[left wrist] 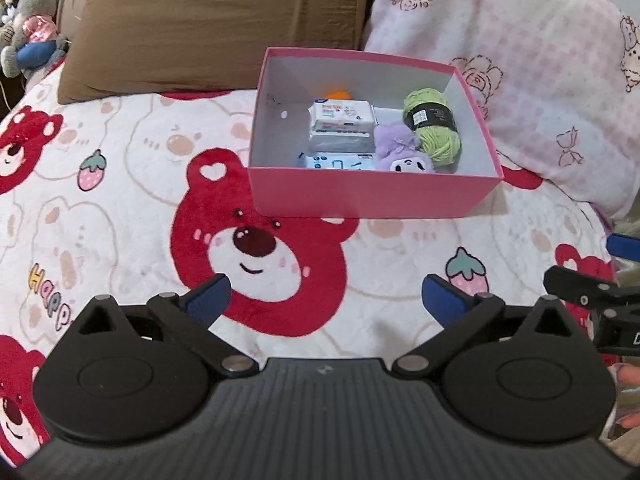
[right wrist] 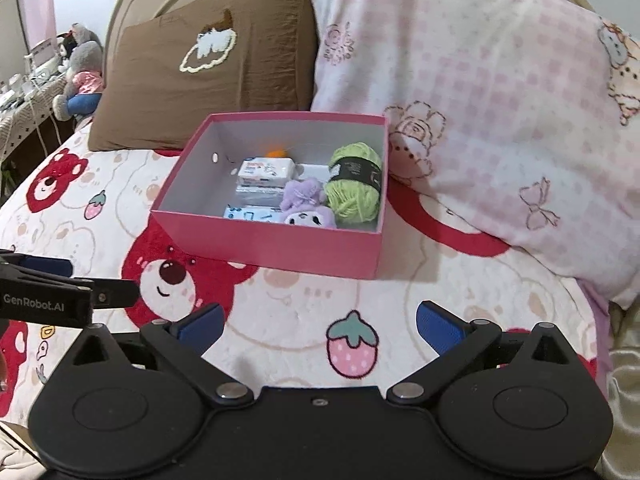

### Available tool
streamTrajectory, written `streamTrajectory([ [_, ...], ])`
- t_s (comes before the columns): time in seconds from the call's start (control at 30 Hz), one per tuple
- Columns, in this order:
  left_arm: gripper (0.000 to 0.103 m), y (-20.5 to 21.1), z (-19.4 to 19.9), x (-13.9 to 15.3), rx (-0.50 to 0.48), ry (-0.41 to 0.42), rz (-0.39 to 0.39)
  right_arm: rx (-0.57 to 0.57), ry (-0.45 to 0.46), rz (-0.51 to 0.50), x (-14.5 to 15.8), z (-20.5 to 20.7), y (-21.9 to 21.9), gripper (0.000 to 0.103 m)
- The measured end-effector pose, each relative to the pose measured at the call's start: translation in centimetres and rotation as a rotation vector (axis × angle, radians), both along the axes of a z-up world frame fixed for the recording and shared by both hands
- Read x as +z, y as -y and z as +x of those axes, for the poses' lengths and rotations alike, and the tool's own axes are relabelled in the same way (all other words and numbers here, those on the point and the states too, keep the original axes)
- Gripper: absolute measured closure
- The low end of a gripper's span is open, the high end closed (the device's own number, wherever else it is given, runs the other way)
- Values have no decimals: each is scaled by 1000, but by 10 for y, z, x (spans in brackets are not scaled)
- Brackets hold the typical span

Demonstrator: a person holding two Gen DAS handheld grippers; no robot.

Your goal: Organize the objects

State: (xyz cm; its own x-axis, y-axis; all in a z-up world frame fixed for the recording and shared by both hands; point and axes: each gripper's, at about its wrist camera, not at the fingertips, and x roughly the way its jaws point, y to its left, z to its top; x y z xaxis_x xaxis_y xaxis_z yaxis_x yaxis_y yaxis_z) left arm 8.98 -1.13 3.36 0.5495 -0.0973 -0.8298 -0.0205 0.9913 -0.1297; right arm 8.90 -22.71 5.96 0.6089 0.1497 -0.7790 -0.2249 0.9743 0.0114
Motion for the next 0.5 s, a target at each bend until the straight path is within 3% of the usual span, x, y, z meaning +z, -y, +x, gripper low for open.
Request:
streamTrajectory([
  [0.17, 0, 8, -5, 4, -9, -4, 49, -9, -4, -18, -2, -5, 1, 0],
  [0.5, 0, 10, -5, 5, 8, -11, 58, -28, -18, -1, -11, -6, 7, 0],
])
